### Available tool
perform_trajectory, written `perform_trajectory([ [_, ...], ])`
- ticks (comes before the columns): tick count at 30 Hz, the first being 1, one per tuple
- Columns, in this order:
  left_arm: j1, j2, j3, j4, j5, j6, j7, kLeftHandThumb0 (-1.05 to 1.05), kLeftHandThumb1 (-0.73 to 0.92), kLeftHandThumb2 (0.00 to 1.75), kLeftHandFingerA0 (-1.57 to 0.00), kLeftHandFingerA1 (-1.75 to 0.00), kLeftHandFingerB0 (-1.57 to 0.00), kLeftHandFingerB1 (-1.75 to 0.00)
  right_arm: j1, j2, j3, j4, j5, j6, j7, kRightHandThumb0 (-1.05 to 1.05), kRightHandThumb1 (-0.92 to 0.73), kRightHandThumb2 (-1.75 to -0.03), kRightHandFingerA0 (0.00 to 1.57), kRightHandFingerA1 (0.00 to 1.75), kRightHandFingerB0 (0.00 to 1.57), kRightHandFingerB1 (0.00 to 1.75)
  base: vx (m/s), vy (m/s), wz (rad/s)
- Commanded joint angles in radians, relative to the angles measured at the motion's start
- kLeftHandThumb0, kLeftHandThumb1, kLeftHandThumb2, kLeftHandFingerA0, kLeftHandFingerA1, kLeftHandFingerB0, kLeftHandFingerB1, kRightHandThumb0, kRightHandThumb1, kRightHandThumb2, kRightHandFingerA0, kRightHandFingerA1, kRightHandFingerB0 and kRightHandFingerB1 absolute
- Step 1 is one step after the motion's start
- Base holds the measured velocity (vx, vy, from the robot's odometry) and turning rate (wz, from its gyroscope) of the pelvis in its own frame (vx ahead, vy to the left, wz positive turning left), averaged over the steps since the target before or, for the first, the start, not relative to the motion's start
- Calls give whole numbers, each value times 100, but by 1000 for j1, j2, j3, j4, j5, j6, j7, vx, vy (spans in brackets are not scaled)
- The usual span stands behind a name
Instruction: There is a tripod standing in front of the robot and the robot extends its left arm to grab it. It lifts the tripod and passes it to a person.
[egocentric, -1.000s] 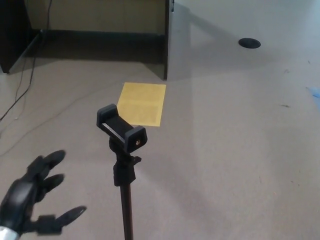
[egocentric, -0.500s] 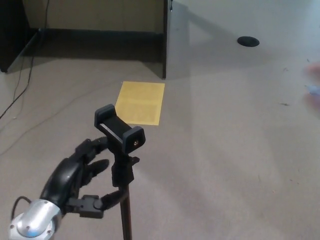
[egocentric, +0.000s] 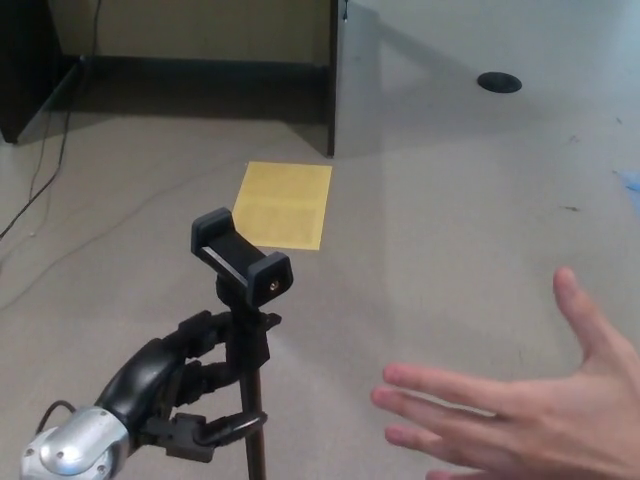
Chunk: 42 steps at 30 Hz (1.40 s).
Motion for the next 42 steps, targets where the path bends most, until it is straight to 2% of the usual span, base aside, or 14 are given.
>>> perform_trajectory([
  [1,2,-8,-23,-13,18,78,4,-57,38,66,-23,-42,-8,-33,-3,-8,-1,3,-3,8,-8,-40,-70,-61,70,43,47,36,0,0,0],
  [12,-28,-32,-41,5,24,100,18,-55,39,65,-23,-43,-8,-30,-14,-7,0,5,-3,-8,-2,-39,-70,-61,71,44,49,37,0,0,0],
  [23,-117,-122,143,192,-106,207,27,-49,39,64,-24,-43,-7,-29,-11,3,6,-12,-7,-19,-8,-40,-70,-61,71,44,49,37,0,0,0],
  [28,-167,-142,177,301,-97,145,24,-47,42,65,-33,-46,-8,-27,-13,3,7,-25,-7,-13,-2,-40,-70,-62,72,44,49,37,0,0,0],
  [30,-181,-157,184,338,-96,111,28,-36,50,55,-63,-48,-12,-26,-15,3,7,-20,-6,-24,0,-39,-70,-61,70,43,50,37,0,0,0],
  [33,-192,-166,185,363,-88,93,37,-37,51,55,-71,-50,-12,-26,-16,0,13,-18,-13,-25,-6,-40,-70,-61,74,45,50,37,0,0,0],
  [34,-193,-169,179,363,-76,90,49,-29,35,84,-64,-70,0,-42,-17,0,14,-17,-14,-22,-6,-40,-70,-61,74,45,50,37,0,0,0],
  [35,-189,-174,171,356,-69,86,54,-37,51,55,-74,-50,-17,-27,-17,1,17,-18,-15,-21,-9,-40,-70,-62,76,47,51,37,0,0,0],
  [36,-183,-180,162,346,-64,83,55,-37,51,55,-74,-50,-17,-27,-15,1,19,-18,-18,-21,-13,-40,-70,-62,76,47,51,37,0,0,0],
  [37,-187,-177,149,349,-54,79,52,-30,36,83,-71,-72,-1,-42,-17,1,19,-18,-16,-21,-10,-40,-70,-62,75,46,51,37,0,0,0],
  [39,-183,-176,121,345,-43,53,35,-29,36,84,-75,-75,-5,-44,-17,4,11,-19,-2,-17,1,-39,-70,-61,73,44,51,37,0,0,0],
  [40,-183,-177,112,340,-39,55,39,-30,36,83,-74,-73,-4,-44,-16,3,11,-19,-1,-20,1,-39,-70,-61,71,43,51,37,0,0,0],
  [41,-182,-180,103,335,-36,54,43,-38,51,55,-76,-53,-17,-28,-14,3,8,-20,2,-25,4,-38,-70,-61,71,44,51,37,0,0,0],
  [42,-182,-181,95,333,-33,47,45,-28,36,85,-57,-66,-5,-45,-12,1,7,-22,4,-30,7,-39,-70,-61,72,44,51,37,0,0,0],
])
